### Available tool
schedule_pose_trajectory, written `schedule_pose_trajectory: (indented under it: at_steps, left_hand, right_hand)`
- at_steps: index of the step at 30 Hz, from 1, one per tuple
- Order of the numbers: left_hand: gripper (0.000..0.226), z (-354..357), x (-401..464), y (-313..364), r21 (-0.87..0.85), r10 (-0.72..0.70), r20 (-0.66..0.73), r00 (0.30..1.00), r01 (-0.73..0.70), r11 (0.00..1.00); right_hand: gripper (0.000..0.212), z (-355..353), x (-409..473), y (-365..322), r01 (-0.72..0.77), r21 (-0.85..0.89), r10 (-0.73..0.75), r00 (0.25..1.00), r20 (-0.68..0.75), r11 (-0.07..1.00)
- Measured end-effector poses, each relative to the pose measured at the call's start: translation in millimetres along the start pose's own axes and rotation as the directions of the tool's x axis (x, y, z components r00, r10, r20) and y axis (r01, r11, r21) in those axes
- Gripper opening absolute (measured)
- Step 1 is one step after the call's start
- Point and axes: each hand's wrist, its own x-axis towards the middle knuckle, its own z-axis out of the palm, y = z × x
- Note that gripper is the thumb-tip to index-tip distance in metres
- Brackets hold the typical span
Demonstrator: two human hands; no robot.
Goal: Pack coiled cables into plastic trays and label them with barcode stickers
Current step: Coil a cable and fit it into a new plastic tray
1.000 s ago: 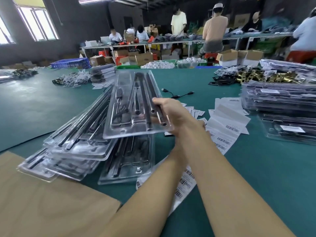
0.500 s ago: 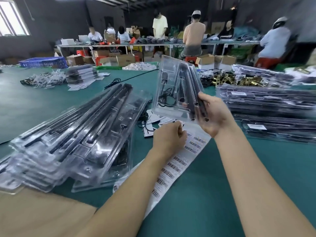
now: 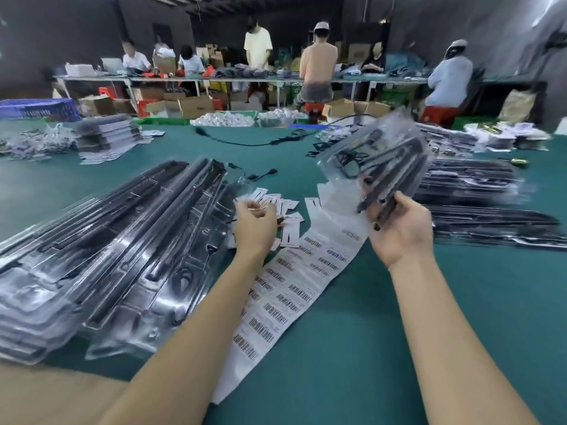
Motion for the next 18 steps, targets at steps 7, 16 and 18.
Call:
schedule_pose_trajectory:
  at_steps: [7, 16, 18]
  left_hand:
    - [0.024, 2, 6, 3, -0.103, 0.011, -0.08, 0.997, -0.019, 0.994]
    - [0.032, 15, -10, 21, 0.243, 0.111, 0.482, 0.869, -0.255, 0.936]
    - [0.04, 14, -12, 23, 0.441, 0.153, 0.582, 0.799, -0.468, 0.766]
  right_hand:
    - [0.021, -40, -27, -23, -0.096, -0.619, 0.076, 0.995, -0.058, 0.779]
    - [0.027, -49, -34, -11, -0.322, -0.576, 0.346, 0.936, -0.073, 0.751]
    - [0.032, -51, -34, -10, -0.333, -0.584, 0.363, 0.929, -0.069, 0.74]
